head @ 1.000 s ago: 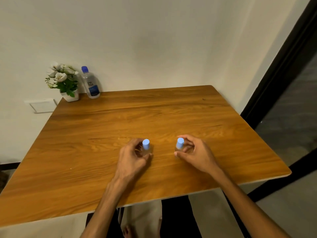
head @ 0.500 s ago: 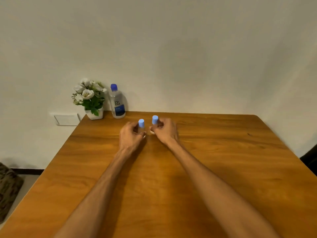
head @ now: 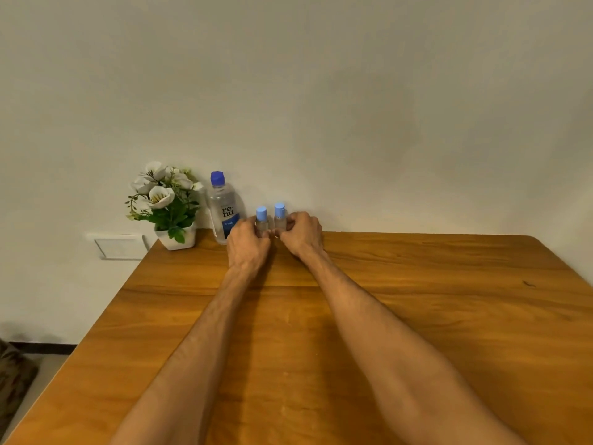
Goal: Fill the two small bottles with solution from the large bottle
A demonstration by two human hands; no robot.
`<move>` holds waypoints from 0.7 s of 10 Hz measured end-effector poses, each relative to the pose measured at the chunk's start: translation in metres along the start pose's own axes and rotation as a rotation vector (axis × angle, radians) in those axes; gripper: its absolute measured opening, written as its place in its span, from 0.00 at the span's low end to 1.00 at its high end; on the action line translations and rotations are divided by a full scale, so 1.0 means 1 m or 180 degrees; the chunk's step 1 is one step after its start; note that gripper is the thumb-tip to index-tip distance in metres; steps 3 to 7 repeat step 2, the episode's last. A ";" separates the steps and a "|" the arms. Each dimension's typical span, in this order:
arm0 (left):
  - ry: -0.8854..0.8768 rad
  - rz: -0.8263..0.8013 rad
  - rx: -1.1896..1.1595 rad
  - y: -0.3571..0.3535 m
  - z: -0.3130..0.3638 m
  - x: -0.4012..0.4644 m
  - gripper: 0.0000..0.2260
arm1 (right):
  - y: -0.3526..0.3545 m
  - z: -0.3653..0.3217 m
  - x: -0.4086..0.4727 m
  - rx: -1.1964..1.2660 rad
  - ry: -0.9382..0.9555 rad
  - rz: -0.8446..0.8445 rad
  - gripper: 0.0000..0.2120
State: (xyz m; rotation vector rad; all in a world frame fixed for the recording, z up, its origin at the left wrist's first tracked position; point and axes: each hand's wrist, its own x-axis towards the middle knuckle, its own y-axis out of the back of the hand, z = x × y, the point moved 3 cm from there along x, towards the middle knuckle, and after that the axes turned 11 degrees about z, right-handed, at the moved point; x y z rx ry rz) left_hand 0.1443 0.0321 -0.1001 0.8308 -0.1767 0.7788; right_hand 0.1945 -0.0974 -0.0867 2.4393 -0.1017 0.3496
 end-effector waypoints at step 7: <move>0.0075 0.0116 -0.0031 0.012 0.006 -0.030 0.16 | 0.023 0.020 -0.015 -0.0036 -0.0171 -0.0055 0.30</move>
